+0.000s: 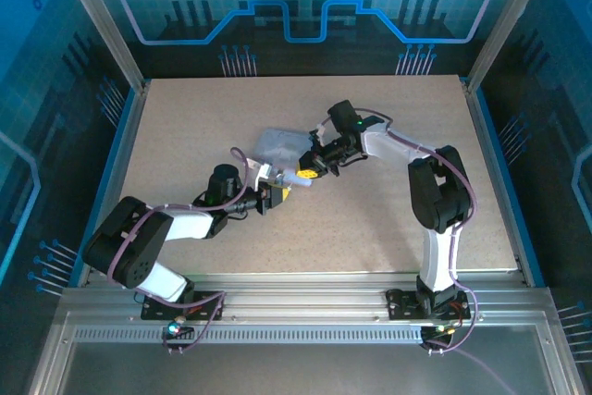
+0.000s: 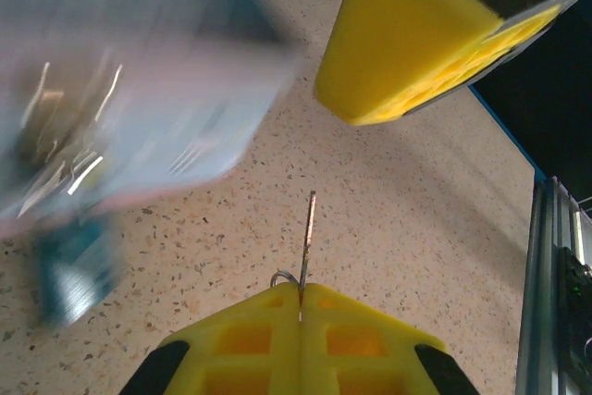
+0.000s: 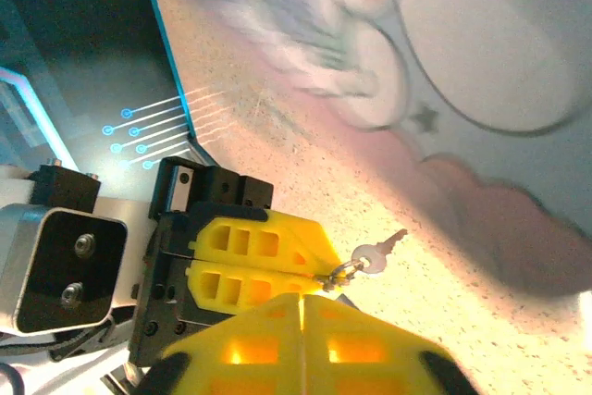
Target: Unlock a padlock with a key
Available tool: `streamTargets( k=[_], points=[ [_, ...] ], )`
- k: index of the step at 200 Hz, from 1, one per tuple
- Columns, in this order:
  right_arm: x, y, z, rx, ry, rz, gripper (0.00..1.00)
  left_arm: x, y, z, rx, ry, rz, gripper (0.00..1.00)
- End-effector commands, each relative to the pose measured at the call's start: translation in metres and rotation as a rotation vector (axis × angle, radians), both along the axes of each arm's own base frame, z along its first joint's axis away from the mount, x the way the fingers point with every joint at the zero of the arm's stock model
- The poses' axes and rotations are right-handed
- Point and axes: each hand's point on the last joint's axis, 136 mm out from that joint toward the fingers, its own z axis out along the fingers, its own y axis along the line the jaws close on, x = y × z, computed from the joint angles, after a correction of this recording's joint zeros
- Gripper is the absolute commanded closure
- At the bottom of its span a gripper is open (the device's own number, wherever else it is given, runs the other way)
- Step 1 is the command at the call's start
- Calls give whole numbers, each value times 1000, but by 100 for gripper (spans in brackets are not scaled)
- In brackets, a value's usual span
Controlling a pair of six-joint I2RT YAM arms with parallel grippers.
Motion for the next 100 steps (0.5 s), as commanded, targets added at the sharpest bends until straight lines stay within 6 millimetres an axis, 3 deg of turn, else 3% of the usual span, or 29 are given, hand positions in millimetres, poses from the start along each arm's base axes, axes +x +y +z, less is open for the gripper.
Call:
streamTargets(
  k=[1,30,70,100],
  points=[
    [-4,-3,15,36,-8,9,100,9,-3,8,-5,-25,-2,100],
    [-5,-10,10,-42,-39,3,100,8,4,2,20,-15,30,100],
    [-1,-29,-8,-486,-312,-18,85,11,47,-17,205,65,257,100],
    [-7,-8,-15,-734,-550,-41,81,4,91,-22,323,130,464,100]
  ],
)
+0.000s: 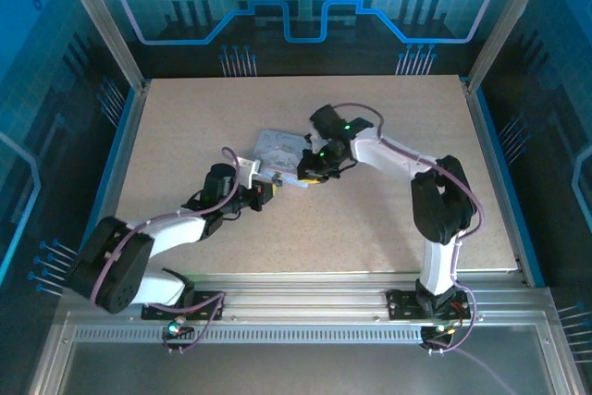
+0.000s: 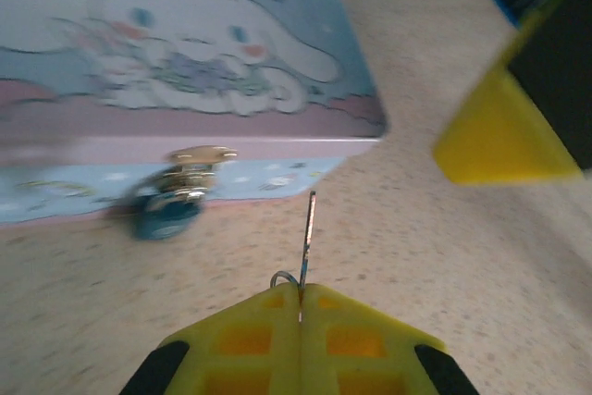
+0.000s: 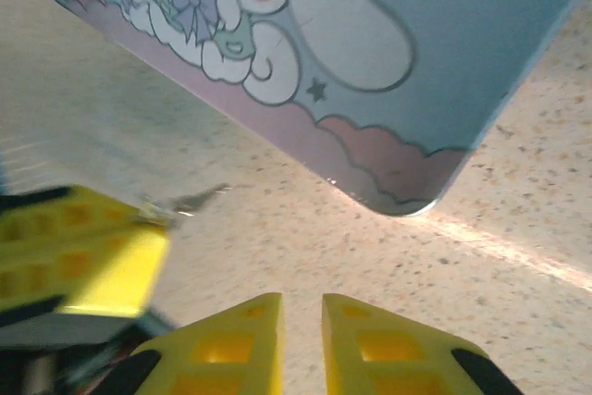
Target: Unlock a padlock with a key
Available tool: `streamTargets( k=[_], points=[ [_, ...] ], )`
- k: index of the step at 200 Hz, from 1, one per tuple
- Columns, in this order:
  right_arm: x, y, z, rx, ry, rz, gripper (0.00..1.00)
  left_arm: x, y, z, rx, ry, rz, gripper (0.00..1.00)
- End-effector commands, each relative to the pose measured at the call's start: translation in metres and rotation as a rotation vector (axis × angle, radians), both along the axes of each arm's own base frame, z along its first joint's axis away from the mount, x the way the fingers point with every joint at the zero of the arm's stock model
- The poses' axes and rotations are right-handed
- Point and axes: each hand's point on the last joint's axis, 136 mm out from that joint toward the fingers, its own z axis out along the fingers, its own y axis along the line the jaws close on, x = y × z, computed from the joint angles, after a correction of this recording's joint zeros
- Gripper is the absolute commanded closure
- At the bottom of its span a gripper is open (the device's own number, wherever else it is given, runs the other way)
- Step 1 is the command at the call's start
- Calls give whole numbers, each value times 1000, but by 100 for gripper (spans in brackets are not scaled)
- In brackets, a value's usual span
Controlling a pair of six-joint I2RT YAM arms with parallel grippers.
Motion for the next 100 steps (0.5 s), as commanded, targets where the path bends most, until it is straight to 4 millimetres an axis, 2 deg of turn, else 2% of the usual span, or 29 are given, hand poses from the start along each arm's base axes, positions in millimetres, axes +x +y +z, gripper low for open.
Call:
streamTargets(
  k=[1,11,26,46,58,69,85,100],
  points=[
    [6,-1,5,-266,-259,-39,81,-8,49,-21,152,94,219,100],
    [2,14,2,-285,-310,-37,81,-12,56,-19,158,95,249,100],
    [-1,33,2,-257,-340,-32,80,-19,56,-14,150,91,233,100],
    [2,46,21,-130,-380,-27,80,-30,48,-4,128,77,154,100],
    [4,47,37,-64,-411,-22,78,-35,46,4,122,58,125,100],
    [5,43,44,-45,-404,-28,73,-38,48,9,127,43,125,100],
    [1,35,39,-70,-341,-48,70,-42,53,17,133,17,133,100],
    [-9,38,35,-66,-316,-42,69,-47,51,23,125,-13,104,100]
  ],
)
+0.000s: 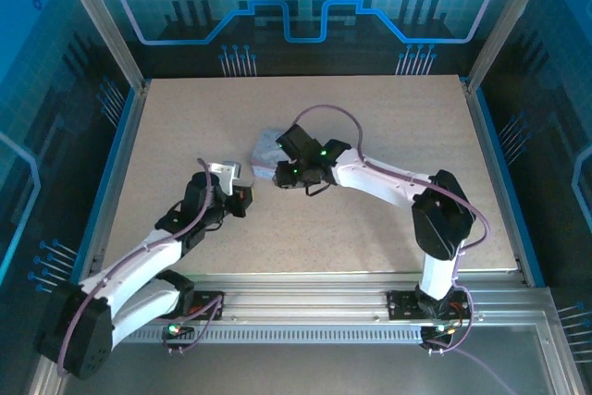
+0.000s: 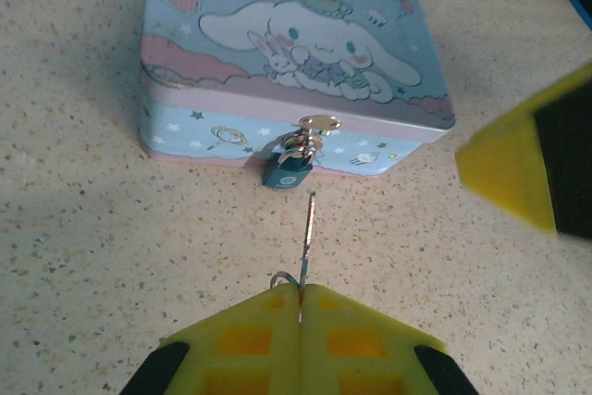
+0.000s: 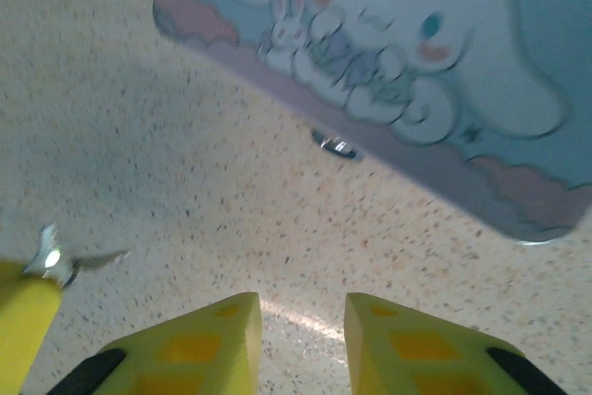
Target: Unlock a padlock with a key
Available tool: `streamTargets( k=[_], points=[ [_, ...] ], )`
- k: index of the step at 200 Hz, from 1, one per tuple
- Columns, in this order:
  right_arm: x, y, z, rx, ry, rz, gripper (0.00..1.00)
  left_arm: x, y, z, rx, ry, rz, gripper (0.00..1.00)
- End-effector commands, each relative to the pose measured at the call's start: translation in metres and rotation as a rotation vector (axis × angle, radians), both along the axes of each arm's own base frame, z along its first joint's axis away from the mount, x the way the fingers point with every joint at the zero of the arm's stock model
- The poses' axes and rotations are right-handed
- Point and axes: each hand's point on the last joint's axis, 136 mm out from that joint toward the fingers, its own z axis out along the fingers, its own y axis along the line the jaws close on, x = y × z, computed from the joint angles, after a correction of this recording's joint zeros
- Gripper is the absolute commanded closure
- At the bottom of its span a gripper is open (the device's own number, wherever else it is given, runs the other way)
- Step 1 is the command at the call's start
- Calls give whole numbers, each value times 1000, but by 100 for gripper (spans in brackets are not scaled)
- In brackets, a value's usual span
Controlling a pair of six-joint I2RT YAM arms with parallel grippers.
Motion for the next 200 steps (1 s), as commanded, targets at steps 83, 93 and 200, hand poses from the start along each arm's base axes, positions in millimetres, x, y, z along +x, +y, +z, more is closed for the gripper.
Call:
streamTargets(
  k=[83,93,200],
  points=[
    [-43,9,101,441,102,-67,70,-44,-27,51,-45,-318,-310,100],
    [-48,15,107,472,109,-63,70,-41,-28,56,-52,-361,-306,100],
    [-57,35,85,381,193,-150,63,-32,-46,61,61,-438,-305,100]
  ],
)
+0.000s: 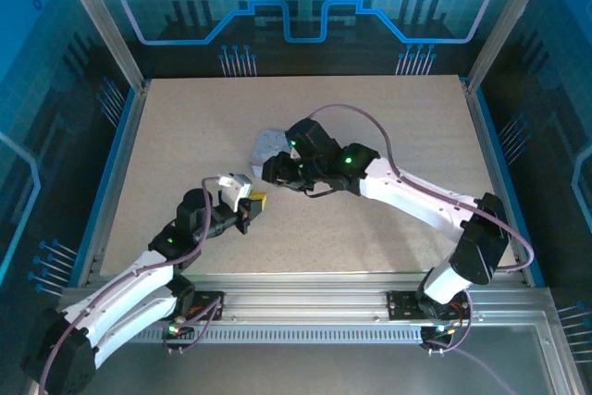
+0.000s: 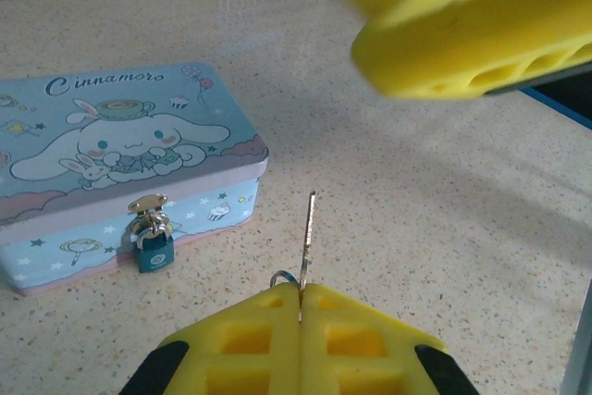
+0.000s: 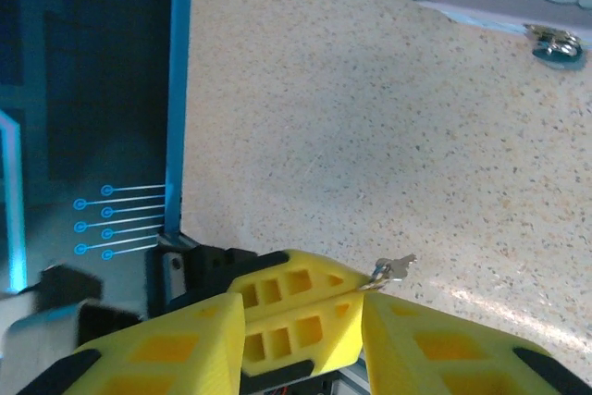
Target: Unlock a padlock with a key
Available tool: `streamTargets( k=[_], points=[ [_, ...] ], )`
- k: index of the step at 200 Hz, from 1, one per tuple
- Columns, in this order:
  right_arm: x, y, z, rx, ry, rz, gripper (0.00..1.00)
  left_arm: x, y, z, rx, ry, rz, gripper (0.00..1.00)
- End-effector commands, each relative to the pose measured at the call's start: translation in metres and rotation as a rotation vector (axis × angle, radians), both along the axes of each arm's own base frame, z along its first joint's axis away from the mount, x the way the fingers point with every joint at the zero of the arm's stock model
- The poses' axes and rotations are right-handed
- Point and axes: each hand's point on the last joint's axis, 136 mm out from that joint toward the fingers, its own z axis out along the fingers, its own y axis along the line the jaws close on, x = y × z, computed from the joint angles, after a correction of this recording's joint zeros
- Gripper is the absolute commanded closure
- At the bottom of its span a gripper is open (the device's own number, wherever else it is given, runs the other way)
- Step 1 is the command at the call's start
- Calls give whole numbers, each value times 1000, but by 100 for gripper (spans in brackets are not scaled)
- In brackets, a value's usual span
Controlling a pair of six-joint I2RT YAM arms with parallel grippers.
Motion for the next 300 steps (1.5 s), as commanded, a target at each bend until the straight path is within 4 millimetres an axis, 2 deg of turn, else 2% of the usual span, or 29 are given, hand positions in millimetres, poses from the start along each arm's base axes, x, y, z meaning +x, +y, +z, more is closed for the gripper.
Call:
streamTargets(
  k=[1,111,146,179,223,242,256,271,300],
  points=[
    [0,2,-11,-34,49,-45,64,7,0,17,22,-93,27,100],
    [5,16,-34,-56,109,-71,72,10,0,15,65,-143,53,100],
    [9,18,-36,-68,105,-70,81,10,-1,11,82,-143,49,100],
    [10,17,-36,-81,94,-61,100,9,-3,7,103,-139,40,100],
    [15,15,-20,-91,-46,39,100,4,-9,4,112,-89,-3,100],
    [17,17,-6,-94,-174,149,100,-2,-14,6,94,-33,-36,67],
    [17,16,5,-109,-279,253,100,-9,-17,10,71,8,-58,51],
    [14,11,15,-119,-385,366,100,-17,-20,17,31,49,-94,43],
    [8,-5,33,-43,-509,526,100,-29,-21,37,-124,142,-181,40]
  ],
)
